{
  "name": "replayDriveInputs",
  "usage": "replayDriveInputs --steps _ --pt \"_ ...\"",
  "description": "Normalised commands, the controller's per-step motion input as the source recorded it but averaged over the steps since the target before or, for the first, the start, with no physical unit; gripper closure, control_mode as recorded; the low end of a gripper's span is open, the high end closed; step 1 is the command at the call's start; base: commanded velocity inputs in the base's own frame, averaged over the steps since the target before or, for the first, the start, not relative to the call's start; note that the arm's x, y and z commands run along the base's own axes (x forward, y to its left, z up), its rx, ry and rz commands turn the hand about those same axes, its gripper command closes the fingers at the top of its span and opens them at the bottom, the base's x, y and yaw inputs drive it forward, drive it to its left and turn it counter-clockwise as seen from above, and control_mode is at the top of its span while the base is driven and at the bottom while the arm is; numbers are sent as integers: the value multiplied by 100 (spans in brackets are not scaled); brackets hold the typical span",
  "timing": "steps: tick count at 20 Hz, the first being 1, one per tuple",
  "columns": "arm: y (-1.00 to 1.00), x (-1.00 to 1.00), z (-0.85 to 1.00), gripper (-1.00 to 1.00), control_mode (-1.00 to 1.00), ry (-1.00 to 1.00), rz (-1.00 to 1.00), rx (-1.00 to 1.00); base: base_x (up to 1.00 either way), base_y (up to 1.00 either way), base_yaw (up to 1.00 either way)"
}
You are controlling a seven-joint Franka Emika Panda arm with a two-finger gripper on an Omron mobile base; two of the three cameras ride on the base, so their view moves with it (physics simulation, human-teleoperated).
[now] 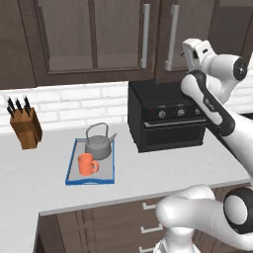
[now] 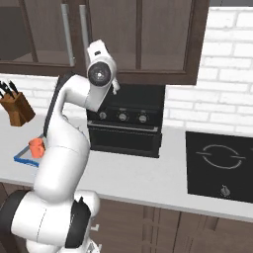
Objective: Pick the kettle from the counter and place it on the tray. Then pick the mug from the cabinet and place it on the tray. Then close the cabinet doors.
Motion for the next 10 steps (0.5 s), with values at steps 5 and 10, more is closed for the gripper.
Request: replayDriveInputs --steps 5,10 --pt "0 53 -1 -100 -100 9 -7 0 0 0 0" --pt "-1 48 -2 -100 -100 17 -12 0 0 0 0"
